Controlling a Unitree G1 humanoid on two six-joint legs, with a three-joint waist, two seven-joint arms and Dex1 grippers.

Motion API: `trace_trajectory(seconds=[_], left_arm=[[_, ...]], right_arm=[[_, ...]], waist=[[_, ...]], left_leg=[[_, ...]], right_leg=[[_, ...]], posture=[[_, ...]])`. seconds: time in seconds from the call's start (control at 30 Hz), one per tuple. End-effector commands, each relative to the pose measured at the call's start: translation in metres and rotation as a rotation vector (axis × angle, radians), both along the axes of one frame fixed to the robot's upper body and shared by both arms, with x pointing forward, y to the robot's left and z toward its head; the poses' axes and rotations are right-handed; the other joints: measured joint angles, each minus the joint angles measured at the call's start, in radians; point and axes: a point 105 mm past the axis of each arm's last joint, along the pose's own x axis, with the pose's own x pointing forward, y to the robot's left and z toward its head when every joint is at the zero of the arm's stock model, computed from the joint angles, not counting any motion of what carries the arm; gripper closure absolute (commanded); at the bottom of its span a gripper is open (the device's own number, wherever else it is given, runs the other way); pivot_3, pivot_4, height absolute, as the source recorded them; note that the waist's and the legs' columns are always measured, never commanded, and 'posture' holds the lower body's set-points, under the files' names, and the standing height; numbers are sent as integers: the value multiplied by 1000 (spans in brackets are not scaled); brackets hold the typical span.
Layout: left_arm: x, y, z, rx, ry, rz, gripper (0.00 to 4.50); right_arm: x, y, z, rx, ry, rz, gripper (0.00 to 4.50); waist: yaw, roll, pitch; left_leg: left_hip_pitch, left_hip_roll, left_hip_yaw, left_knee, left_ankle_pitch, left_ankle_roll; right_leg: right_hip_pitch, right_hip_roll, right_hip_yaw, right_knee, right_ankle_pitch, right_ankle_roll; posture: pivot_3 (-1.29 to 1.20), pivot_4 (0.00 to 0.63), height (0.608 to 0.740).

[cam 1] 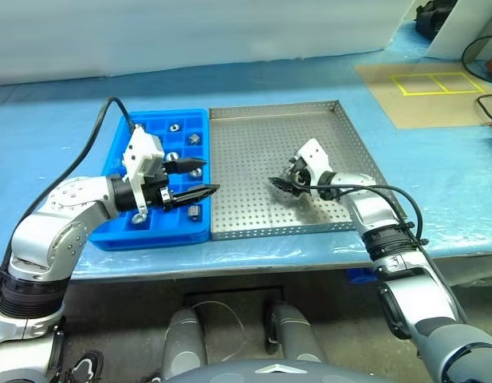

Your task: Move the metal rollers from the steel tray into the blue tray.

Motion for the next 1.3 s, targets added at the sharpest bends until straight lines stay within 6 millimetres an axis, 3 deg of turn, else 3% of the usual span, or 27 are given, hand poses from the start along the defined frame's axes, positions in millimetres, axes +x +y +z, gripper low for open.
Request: trace_trajectory(seconds=[0.03, 0.13, 0.23, 0.33, 0.37, 0.4, 0.47, 0.57, 0.73, 0.93, 1.17, 1.3], left_arm=[[-2, -4, 9, 4, -52, -22, 1191], [-2, -4, 9, 7, -52, -25, 1191], [-3, -4, 9, 9, -52, -28, 1191], [-3, -4, 9, 10, -51, -30, 1191], [-3, -4, 9, 10, -51, -31, 1191], [-3, -5, 9, 9, -49, -32, 1191], [-3, -4, 10, 9, -48, -33, 1191], [-6, -3, 9, 10, -35, -42, 1191], [-11, 6, 9, 32, -15, -45, 1191], [0, 41, 19, 97, -63, 83, 1191], [-13, 81, 14, 129, -26, 225, 1191], [-20, 95, 14, 134, -24, 300, 1191]], right_arm=[[1, -2, 3, -14, -43, -5, 34], [-1, 2, 2, -12, -48, 18, 34], [-5, 7, 2, 4, -43, 51, 629], [-3, 8, 0, -12, -49, 37, 1632], [-4, 11, 1, 2, -49, 55, 1632], [-6, 15, 2, 6, -51, 74, 2189], [-7, 18, 3, 3, -57, 86, 2788], [-8, 24, 6, 25, -56, 111, 2849], [-22, 53, 19, 92, 1, 249, 2849], [-39, 117, 60, 168, -61, 474, 2849], [-57, 186, 85, 231, -75, 676, 2849], [-68, 222, 89, 256, -60, 754, 2849]], waist=[[0, 0, 0], [-1, 0, 0], [-3, 0, 0], [-4, 0, 0], [-6, 0, 0], [-8, 0, 0], [-12, 0, 0], [-17, 0, 0], [-25, 0, 0], [-28, 0, 0], [-19, -1, 0], [-6, -1, 0]], left_leg=[[0, 0, 0, 0, 0, 0], [0, 0, 0, 0, 0, 0], [0, 0, 0, 0, 0, 0], [0, 0, 0, 0, 0, 0], [0, 0, 0, 0, 0, 0], [0, 0, 0, 0, 0, 0], [0, 0, 0, 0, 0, 0], [0, 0, 0, 0, 0, 0], [0, 0, 0, 0, 0, 0], [1, 2, -1, 0, 0, -1], [0, 1, -1, -2, 0, -1], [-2, 2, -3, -3, 0, -1]], right_leg=[[0, 0, 0, 0, 0, 0], [0, 0, 0, 0, 0, 0], [0, 0, 0, 0, 0, 0], [0, 0, 0, 0, 0, 0], [0, 0, 0, 0, 0, 0], [0, 0, 0, 0, 0, 0], [0, 0, 0, 0, 0, 0], [0, 0, 0, 0, 0, 0], [0, 0, 0, 0, 0, 0], [-1, 2, 0, 2, 0, 0], [-1, 1, -1, 0, 0, 0], [-2, 1, -3, 0, 0, -1]], posture=[[-250, 150, 740], [-253, 150, 740], [-253, 150, 740], [-252, 150, 740], [-251, 150, 740], [-251, 150, 740], [-250, 150, 740], [-246, 150, 740], [-233, 150, 740], [-191, 150, 740], [-90, 150, 740], [-14, 150, 740]])
